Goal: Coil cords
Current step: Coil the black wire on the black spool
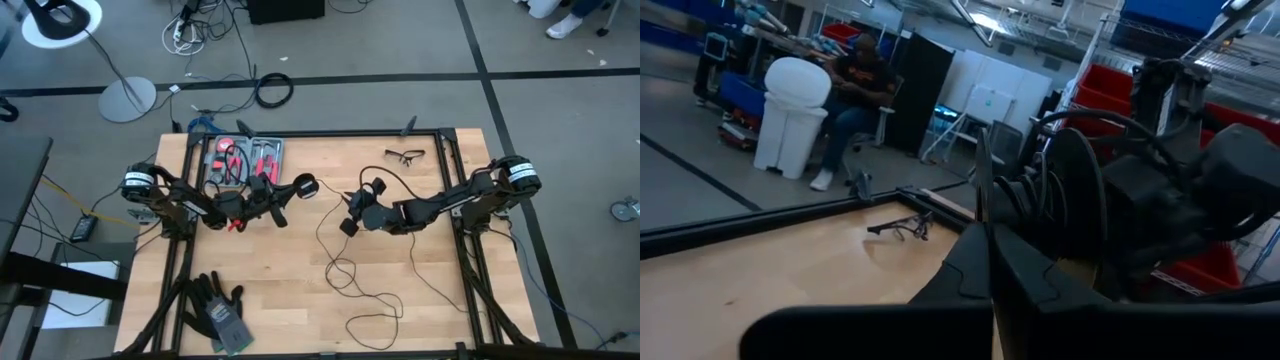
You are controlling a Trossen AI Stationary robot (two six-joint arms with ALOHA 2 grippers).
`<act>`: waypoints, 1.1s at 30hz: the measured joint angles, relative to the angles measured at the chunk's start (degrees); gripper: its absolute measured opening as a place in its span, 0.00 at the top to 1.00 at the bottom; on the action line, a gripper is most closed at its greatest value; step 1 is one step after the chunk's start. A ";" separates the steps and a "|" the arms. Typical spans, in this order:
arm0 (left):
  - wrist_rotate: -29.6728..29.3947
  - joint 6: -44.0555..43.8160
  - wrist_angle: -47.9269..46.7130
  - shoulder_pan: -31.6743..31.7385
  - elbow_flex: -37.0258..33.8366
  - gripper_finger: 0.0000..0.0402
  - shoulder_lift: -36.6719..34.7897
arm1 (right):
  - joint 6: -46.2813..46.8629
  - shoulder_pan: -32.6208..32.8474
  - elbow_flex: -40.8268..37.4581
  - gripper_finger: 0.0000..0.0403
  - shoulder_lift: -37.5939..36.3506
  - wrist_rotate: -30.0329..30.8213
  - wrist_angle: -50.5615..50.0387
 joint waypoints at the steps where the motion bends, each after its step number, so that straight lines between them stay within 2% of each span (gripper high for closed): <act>1: 0.01 -0.26 0.00 0.00 0.00 1.00 0.00 | 0.00 -0.09 0.00 0.85 0.00 -0.06 0.02; 21: 0.81 -0.46 0.02 0.00 0.00 1.00 0.00 | -3.91 0.45 0.00 0.82 0.00 0.25 1.57; 23: 0.81 -0.46 0.02 0.00 0.00 1.00 0.00 | -3.88 0.45 0.00 0.84 0.00 -0.30 1.56; 27: 0.81 -0.48 0.23 0.00 0.00 1.00 0.00 | -2.68 -0.08 0.00 0.97 0.00 -3.67 1.58; 30: 0.76 -0.52 0.54 -0.01 0.01 1.00 0.00 | -0.18 -1.12 0.03 0.99 0.80 -4.77 2.89; 33: 0.42 -1.21 0.19 0.00 0.45 1.00 0.00 | 1.18 -2.49 0.16 0.99 4.46 -8.49 7.14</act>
